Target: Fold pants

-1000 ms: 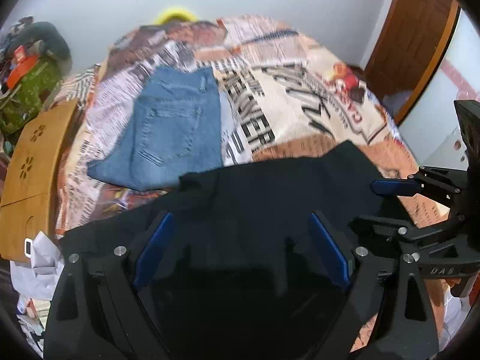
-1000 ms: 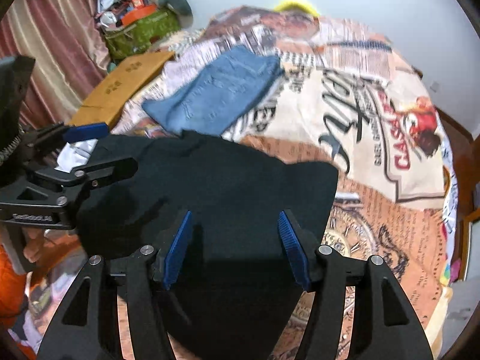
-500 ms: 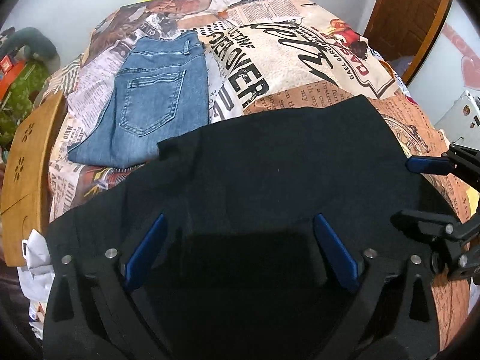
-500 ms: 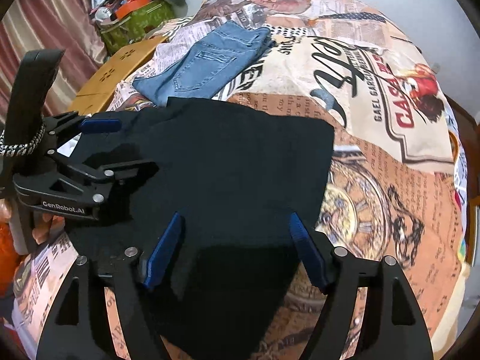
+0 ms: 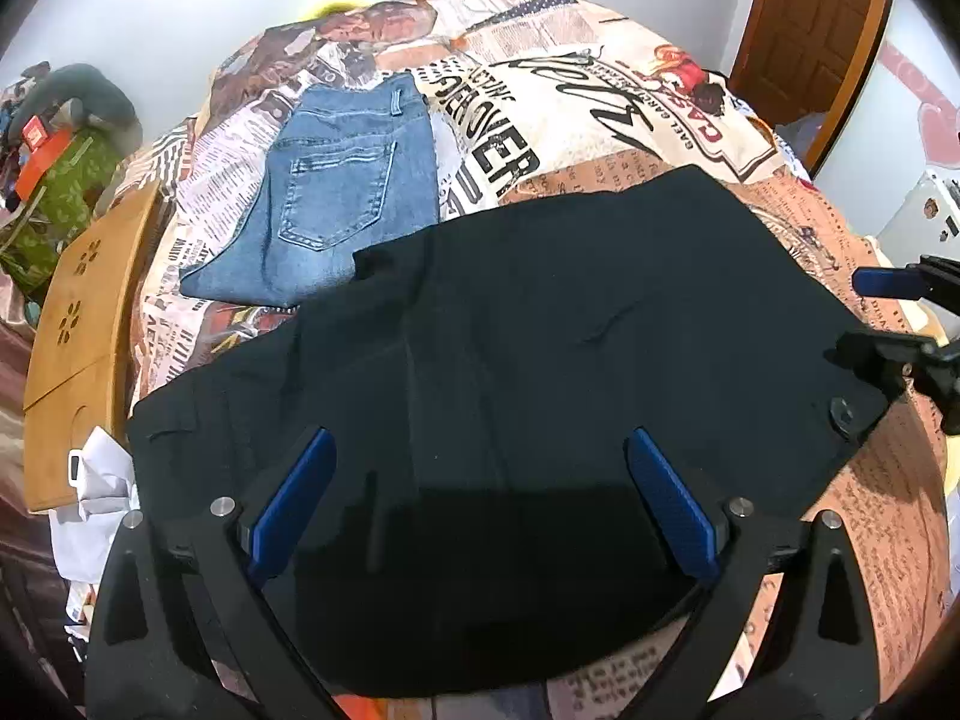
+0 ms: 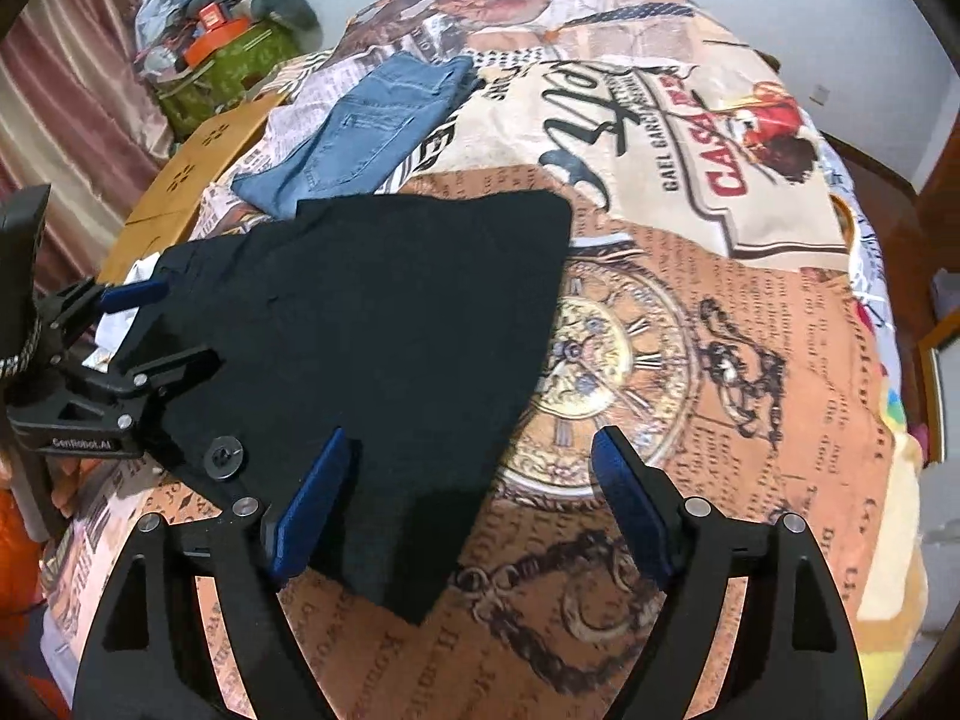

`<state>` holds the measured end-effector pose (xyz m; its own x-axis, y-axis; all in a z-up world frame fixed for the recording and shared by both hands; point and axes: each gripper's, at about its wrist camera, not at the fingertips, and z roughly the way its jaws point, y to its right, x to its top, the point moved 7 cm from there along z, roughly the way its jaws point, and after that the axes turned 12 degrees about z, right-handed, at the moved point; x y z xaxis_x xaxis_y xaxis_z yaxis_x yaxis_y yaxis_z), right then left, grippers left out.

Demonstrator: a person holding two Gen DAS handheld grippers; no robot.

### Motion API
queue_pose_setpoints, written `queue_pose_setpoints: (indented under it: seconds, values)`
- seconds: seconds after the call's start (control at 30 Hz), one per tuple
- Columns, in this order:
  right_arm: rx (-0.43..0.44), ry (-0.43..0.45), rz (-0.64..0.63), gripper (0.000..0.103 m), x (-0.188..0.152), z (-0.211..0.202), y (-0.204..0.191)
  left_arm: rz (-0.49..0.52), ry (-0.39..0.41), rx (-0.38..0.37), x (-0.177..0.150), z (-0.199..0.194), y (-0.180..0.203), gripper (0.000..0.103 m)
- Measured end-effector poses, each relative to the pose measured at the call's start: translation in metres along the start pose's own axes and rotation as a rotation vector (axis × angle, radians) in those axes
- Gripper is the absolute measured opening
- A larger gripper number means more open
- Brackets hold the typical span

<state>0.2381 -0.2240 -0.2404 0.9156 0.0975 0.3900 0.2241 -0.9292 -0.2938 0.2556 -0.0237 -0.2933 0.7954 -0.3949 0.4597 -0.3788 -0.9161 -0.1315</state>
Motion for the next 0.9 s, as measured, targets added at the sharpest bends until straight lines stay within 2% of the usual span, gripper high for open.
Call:
queue_pose_setpoints:
  seconds: [0.2,0.37,0.53,0.7,0.9]
  values:
    - [-0.005,0.082,-0.013,0.080,0.008,-0.029,-0.008,-0.028,0.059,0.055,-0.001,-0.029,-0.015,0.099]
    - [-0.014,0.163,-0.061,0.081,0.015,-0.049,-0.025,-0.123,0.135,0.102,-0.011,-0.064,-0.050,0.099]
    - [-0.012,0.225,-0.108,0.082,0.018,-0.057,-0.051,-0.216,0.168,0.144,-0.034,-0.084,-0.089,0.100]
    - [-0.004,0.224,-0.148,0.083,0.017,-0.046,-0.073,-0.290,0.137,0.185,-0.070,-0.084,-0.120,0.100]
    - [-0.010,0.163,-0.181,0.083,0.011,-0.016,-0.092,-0.462,0.040,0.103,-0.128,-0.062,-0.148,0.100]
